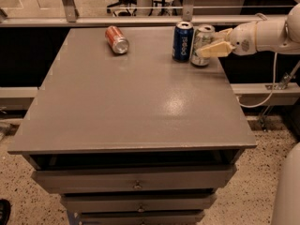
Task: Move 7up can near pepsi can
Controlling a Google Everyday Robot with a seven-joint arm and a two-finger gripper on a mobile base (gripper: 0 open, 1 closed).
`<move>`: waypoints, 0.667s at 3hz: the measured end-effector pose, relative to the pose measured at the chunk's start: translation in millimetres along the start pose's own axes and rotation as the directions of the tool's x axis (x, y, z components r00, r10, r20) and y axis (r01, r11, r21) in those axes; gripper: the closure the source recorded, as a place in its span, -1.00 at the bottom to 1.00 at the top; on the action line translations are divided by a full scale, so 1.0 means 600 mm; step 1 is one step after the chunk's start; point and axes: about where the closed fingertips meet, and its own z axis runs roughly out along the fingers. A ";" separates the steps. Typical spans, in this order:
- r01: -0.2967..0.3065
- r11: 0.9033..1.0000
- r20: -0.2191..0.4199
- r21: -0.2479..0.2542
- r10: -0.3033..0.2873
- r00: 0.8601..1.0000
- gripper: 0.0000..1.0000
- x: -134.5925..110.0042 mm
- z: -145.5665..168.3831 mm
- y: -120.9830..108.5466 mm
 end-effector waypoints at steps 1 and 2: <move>-0.017 1.000 -0.002 -0.006 0.017 1.000 -1.00 0.008 0.004 0.004; -0.024 1.000 -0.001 0.009 0.024 1.000 -1.00 0.012 -0.017 0.017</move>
Offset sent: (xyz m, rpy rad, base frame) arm -0.0505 -0.0242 0.0054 0.0075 0.0008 -0.0650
